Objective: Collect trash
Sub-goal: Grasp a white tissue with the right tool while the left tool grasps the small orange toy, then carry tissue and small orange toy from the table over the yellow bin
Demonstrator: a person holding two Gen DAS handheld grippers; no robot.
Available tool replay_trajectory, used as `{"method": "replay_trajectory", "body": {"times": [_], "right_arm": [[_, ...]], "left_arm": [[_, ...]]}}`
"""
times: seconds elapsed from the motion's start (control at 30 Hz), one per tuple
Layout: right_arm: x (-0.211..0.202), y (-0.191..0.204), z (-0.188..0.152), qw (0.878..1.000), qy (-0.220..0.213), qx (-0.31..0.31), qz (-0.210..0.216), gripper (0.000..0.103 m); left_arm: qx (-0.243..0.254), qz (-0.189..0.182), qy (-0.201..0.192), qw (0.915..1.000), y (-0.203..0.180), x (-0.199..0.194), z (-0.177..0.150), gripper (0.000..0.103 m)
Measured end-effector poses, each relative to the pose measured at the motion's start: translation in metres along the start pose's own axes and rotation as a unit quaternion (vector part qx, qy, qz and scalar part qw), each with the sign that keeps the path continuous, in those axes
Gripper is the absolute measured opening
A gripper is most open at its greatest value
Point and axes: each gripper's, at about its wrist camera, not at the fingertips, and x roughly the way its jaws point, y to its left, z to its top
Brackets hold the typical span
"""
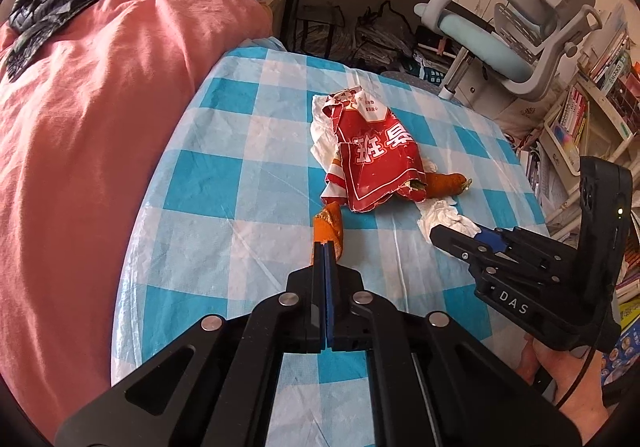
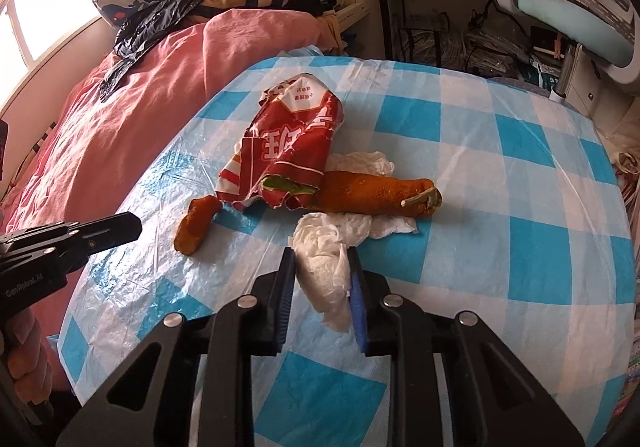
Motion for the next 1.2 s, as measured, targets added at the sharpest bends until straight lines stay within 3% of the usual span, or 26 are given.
{"method": "replay_trajectory", "body": {"times": [0.3,0.33,0.4,0.47,0.57,0.63,0.87,1.2], "right_arm": [[-0.021,0.004,-0.007,1.000,-0.006,-0.020,0.014,0.020],[-0.022,0.002,-0.008,1.000,-0.006,-0.018,0.015,0.020],[-0.022,-0.001,-0.008,1.000,-0.005,-0.017,0.017,0.020],[-0.021,-0.004,-0.008,1.000,-0.004,-0.016,0.019,0.020],[-0.021,-0.005,-0.008,1.000,-0.003,-0.019,0.023,0.020],[-0.021,-0.004,-0.007,0.999,-0.003,-0.020,0.025,0.020],[-0.040,0.007,-0.013,0.999,-0.016,-0.028,0.039,0.020],[-0.106,0.045,-0.045,0.994,-0.060,-0.050,0.070,0.020]], "left_arm": [[0.019,0.009,-0.004,0.9998,-0.008,0.007,0.000,0.003],[0.018,0.010,0.001,0.9998,-0.010,0.013,0.001,0.006],[0.020,0.025,0.008,0.9995,-0.014,0.026,0.003,0.030],[0.027,0.048,0.007,0.9984,-0.019,0.034,0.004,0.037],[0.021,0.045,0.016,0.9987,-0.020,0.043,0.005,0.035],[0.020,0.042,0.020,0.9987,-0.018,0.046,0.005,0.018],[-0.002,0.013,0.017,0.9998,-0.002,0.022,-0.013,0.017],[-0.003,-0.013,-0.032,0.9994,0.009,-0.075,-0.066,0.016]]}}
